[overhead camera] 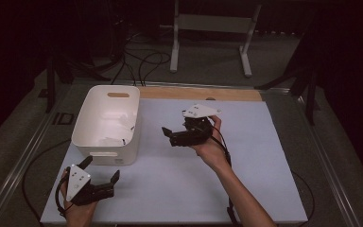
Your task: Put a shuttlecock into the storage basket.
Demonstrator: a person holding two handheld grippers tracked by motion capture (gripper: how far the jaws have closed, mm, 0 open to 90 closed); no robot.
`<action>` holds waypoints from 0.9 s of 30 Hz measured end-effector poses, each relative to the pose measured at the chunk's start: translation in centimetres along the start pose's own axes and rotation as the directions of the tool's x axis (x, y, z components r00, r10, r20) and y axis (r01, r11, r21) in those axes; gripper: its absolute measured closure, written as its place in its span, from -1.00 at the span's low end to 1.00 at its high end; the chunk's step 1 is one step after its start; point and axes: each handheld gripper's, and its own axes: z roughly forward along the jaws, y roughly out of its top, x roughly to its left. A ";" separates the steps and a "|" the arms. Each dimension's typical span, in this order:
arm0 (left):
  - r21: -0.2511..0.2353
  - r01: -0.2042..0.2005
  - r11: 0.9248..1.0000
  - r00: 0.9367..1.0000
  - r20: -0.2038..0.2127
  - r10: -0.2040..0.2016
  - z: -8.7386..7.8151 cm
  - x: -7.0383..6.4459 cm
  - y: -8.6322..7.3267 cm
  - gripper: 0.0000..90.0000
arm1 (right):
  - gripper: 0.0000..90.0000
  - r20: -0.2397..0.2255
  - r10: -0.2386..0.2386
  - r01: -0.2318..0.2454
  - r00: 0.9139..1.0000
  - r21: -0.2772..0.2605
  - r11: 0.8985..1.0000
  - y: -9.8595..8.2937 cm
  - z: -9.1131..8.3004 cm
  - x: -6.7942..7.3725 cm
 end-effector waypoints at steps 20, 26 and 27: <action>-0.017 0.040 0.999 0.999 0.017 -0.040 0.2 0.6 0.3 -1.00 | -0.78 0.055 0.051 -0.049 0.997 -0.051 0.998 -4.6 -3.4 -1.9; -0.027 0.047 0.999 0.999 0.029 -0.046 0.6 0.7 0.8 -1.00 | -0.78 0.081 0.070 -0.065 0.994 -0.060 0.996 -6.2 -4.5 -2.7; -0.027 0.047 0.999 0.999 0.029 -0.046 0.6 0.7 0.8 -1.00 | -0.78 0.081 0.070 -0.065 0.994 -0.060 0.996 -6.2 -4.5 -2.7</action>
